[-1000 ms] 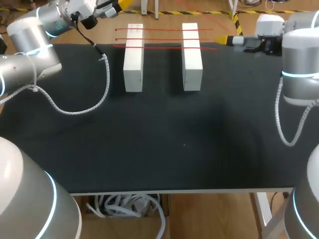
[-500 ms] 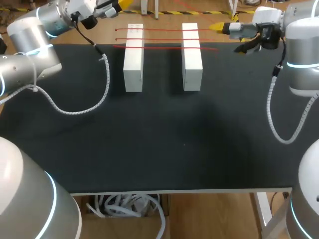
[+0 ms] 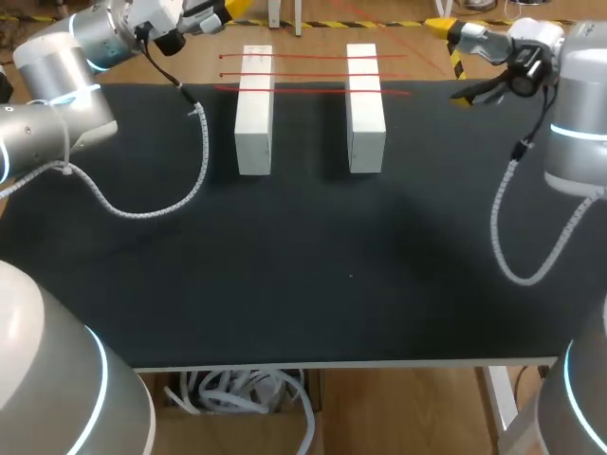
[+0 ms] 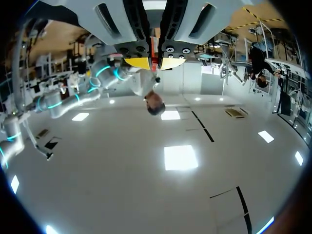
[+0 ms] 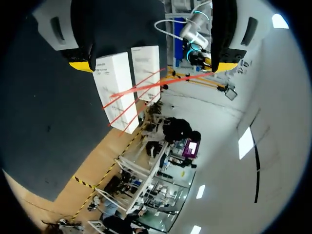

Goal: Grab the tape and strap the tape.

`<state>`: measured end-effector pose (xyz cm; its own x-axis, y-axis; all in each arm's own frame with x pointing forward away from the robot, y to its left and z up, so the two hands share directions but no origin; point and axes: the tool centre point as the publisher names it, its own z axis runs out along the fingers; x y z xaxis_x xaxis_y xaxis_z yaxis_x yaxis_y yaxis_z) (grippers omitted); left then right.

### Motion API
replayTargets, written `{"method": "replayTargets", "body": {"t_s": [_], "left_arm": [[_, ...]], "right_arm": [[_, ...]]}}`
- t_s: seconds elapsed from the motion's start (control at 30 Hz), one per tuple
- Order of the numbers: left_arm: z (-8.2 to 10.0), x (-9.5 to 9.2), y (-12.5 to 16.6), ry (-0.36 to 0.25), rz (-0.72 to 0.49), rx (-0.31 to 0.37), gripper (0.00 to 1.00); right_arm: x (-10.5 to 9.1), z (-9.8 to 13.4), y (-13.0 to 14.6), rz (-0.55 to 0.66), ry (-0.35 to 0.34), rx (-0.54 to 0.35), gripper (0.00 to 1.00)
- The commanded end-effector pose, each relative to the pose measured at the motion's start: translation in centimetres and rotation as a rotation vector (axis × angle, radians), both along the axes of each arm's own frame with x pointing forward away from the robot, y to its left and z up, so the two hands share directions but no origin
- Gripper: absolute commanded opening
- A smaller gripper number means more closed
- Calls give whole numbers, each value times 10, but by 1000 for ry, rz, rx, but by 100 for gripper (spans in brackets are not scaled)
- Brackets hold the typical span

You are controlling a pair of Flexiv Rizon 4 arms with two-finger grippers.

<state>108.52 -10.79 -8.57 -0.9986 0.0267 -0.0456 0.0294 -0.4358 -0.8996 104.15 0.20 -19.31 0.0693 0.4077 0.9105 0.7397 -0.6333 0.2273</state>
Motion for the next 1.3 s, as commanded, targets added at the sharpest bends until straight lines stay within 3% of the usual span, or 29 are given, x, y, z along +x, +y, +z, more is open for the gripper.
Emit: {"method": "replayTargets", "body": {"t_s": [0.03, 0.17, 0.23, 0.4, 0.5, 0.73, 1.03, 1.3], "left_arm": [[0, -1, 0, 0, 4, 0, 0], [0, -1, 0, 0, 4, 0, 0], [0, -1, 0, 0, 4, 0, 0], [0, -1, 0, 0, 4, 0, 0], [0, -1, 0, 0, 4, 0, 0], [0, -1, 0, 0, 4, 0, 0], [0, -1, 0, 0, 4, 0, 0], [0, -1, 0, 0, 4, 0, 0]], "right_arm": [[5, -11, 1, -355, -216, 230, 100], [8, -19, 5, -408, -167, 232, 100], [6, -22, 11, -424, -113, 275, 100], [-3, -19, 26, -432, -81, 320, 100], [-3, -14, 27, -397, -129, 298, 100], [15, -4, 5, -473, -227, 232, 100], [15, -12, 13, -513, -196, 259, 100], [29, 3, 16, -531, -242, 308, 100]]}}
